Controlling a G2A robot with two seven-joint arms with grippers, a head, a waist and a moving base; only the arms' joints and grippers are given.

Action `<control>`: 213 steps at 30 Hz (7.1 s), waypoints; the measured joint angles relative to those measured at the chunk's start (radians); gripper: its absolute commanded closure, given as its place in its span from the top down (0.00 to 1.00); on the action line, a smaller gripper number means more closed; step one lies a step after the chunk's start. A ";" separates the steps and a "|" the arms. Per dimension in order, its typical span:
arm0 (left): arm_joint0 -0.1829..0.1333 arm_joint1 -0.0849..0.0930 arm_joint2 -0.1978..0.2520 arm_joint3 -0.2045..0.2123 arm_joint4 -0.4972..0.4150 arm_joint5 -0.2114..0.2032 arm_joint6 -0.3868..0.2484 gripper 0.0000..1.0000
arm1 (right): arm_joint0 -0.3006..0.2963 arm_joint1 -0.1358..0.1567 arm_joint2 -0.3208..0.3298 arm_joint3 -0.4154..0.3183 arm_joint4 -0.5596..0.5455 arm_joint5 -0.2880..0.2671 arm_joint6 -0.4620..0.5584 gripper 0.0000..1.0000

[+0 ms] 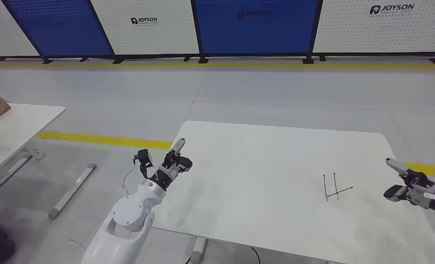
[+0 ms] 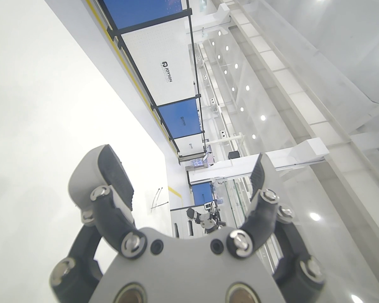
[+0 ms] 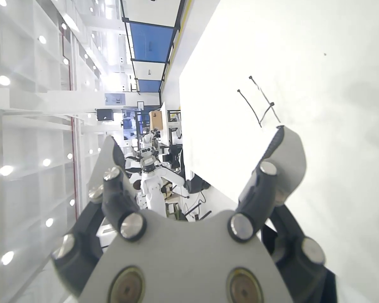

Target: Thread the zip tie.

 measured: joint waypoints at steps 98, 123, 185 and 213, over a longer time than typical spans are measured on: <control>0.000 0.000 0.000 0.000 0.000 0.000 0.000 1.00 | 0.648 0.033 -0.854 0.871 -0.032 -0.626 0.152 1.00; 0.000 0.000 0.000 0.000 0.000 0.000 0.000 1.00 | 0.636 0.048 -0.829 0.887 -0.031 -0.611 0.155 0.39; 0.000 0.000 0.000 0.000 0.000 0.000 0.000 1.00 | 0.527 0.125 -0.746 0.763 0.329 -0.680 0.211 0.00; -0.026 -0.007 0.021 -0.033 0.004 0.014 0.081 1.00 | 0.340 0.110 -0.698 0.483 0.631 -0.680 0.093 0.00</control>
